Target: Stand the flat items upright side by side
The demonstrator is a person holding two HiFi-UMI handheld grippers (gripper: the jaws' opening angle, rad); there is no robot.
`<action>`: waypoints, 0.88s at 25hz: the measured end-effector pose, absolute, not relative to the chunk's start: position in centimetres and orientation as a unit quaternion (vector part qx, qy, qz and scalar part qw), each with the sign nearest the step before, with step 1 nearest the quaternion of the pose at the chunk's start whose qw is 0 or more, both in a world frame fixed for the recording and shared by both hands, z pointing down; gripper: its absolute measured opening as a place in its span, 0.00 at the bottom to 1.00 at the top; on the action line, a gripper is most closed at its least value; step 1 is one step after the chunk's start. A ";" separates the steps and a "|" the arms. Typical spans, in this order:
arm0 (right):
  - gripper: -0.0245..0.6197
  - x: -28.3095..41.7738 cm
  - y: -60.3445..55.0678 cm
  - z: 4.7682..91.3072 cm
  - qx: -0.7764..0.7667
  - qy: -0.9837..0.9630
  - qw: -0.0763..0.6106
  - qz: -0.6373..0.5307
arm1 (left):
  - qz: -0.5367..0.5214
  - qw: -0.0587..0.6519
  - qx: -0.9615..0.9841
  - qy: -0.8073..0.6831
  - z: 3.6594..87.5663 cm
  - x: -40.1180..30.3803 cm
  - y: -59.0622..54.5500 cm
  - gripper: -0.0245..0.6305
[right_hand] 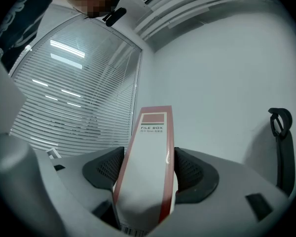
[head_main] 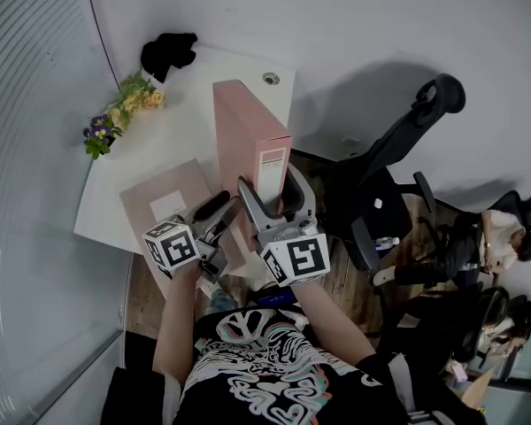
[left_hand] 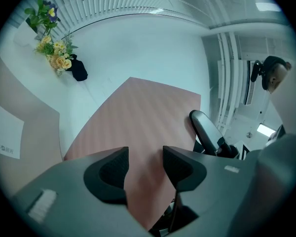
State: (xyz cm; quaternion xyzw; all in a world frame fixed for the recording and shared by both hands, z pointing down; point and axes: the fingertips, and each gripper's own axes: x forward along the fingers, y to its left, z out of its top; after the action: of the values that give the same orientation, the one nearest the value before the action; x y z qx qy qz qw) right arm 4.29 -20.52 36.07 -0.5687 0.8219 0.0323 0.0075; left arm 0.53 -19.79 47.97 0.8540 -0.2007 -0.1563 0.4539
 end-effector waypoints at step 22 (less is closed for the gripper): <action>0.51 5.7 -17.2 40.9 -0.608 0.793 -0.034 0.014 | -0.098 0.457 0.858 -0.213 51.1 1.4 -18.9 0.33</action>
State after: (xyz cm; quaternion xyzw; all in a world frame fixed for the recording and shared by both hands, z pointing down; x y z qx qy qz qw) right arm 5.74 -17.20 40.89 -0.6075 0.7934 0.0142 -0.0344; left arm 1.43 -18.90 51.14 0.8579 -0.2130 -0.0981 0.4572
